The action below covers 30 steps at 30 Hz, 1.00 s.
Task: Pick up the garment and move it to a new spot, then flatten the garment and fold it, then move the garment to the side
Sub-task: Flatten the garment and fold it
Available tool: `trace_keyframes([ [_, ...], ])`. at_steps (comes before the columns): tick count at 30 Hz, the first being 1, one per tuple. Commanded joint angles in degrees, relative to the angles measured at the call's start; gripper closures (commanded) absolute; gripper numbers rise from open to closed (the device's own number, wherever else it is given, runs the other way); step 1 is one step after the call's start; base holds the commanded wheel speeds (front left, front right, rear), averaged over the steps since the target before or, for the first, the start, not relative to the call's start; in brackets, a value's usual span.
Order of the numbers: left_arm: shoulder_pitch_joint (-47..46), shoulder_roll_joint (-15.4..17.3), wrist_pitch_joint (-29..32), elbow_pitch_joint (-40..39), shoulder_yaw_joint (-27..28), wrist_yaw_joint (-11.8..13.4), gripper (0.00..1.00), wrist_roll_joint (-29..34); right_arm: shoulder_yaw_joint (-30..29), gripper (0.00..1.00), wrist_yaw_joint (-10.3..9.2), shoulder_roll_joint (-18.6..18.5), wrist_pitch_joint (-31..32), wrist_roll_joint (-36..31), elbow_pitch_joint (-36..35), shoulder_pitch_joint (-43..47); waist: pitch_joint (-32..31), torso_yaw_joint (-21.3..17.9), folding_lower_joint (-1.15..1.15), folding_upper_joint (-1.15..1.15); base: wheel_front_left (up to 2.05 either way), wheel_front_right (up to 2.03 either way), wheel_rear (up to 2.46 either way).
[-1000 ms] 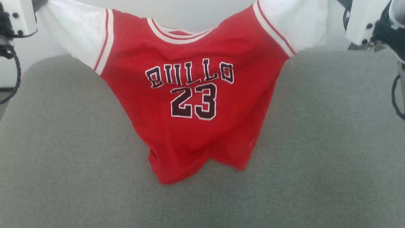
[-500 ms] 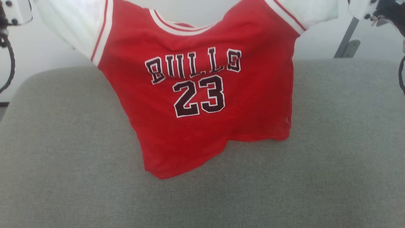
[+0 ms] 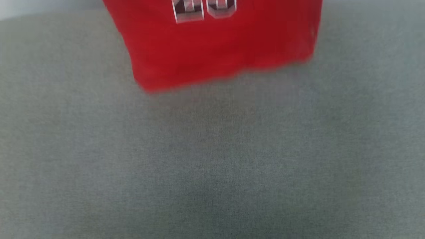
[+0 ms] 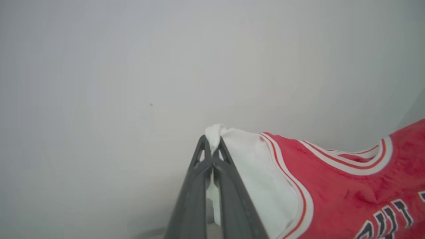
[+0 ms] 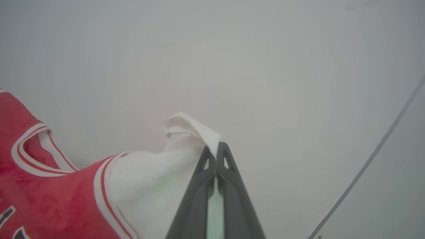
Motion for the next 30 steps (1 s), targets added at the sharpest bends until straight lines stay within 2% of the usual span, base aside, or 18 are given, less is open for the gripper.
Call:
trace_keyframes([
  [1, -2.59, -0.79, -3.97, 1.71, 0.59, -0.7, 1.0, 1.75, -0.82, 1.0, -0.02, 0.31, -5.2, -3.44, 1.88, -2.63, 4.75, -0.26, 0.0, 0.0, 0.0, 0.0, 0.0],
  [5, -7.05, -2.09, -16.77, 4.87, 0.85, -2.43, 1.0, 5.77, -2.21, 1.0, -0.02, 1.82, -14.94, -11.82, 7.54, -7.31, 7.11, 0.18, 0.0, 0.0, 0.0, 0.0, 0.0],
  [8, -8.31, -3.24, -25.29, 7.64, 0.19, -3.51, 1.0, 8.24, -2.72, 1.0, -0.01, 3.55, -19.02, -16.23, 11.58, -8.52, 7.81, 0.78, 0.0, 0.0, 0.0, 0.0, 0.0],
  [10, -7.21, -4.24, -28.23, 10.21, -0.21, -4.09, 1.0, 8.2, -2.08, 1.0, -0.02, 4.61, -19.98, -17.3, 14.31, -7.91, 7.7, 1.16, 0.0, 0.0, 0.0, 0.0, 0.0],
  [12, -5.13, -5.12, -28.65, 12.85, -1.19, -4.96, 1.0, 7.45, -1.15, 1.0, -0.02, 5.32, -20.32, -17.4, 16.72, -5.98, 7.27, 1.51, 0.0, 0.0, 0.0, 0.0, 0.0],
  [18, 1.27, -6.29, -26.06, 16.44, -3.35, -6.04, 1.0, 4.38, 2.2, 1.0, -0.02, 7.56, -16.9, -10.96, 21.27, -0.19, 5.27, 2.3, 0.0, 0.0, 0.0, 0.0, 0.0],
  [22, 9.05, -5.66, -20.32, 13.93, -6.07, -6.03, 1.0, -0.44, 6.38, 1.0, -0.02, 6.65, -12.66, -3.25, 19.69, 6.14, 2.79, 2.95, 0.0, 0.0, 0.0, 0.0, 0.0],
  [23, 12.9, -4.46, -17.24, 11.17, -7.71, -6.05, 1.0, -2.57, 8.71, 1.0, -0.02, 5.48, -9.97, 0.99, 17.16, 9.87, 1.33, 3.3, 0.0, 0.0, 0.0, 0.0, 0.0],
  [27, 20.81, -1.1, -9.94, 5.3, -9.81, -6.06, 1.0, -8.11, 13.74, 1.0, -0.02, 1.03, -3.41, 9.06, 8.48, 17.21, -1.32, 3.58, 0.0, 0.0, 0.0, 0.0, 0.0],
  [30, 26.5, 2.28, -5.13, 0.3, -10.23, -6.06, 1.0, -11.7, 15.66, 1.0, -0.02, -3.62, 1.35, 14.72, 0.68, 23.07, -3.07, 3.8, 0.0, 0.0, 0.0, 0.0, 0.0],
])
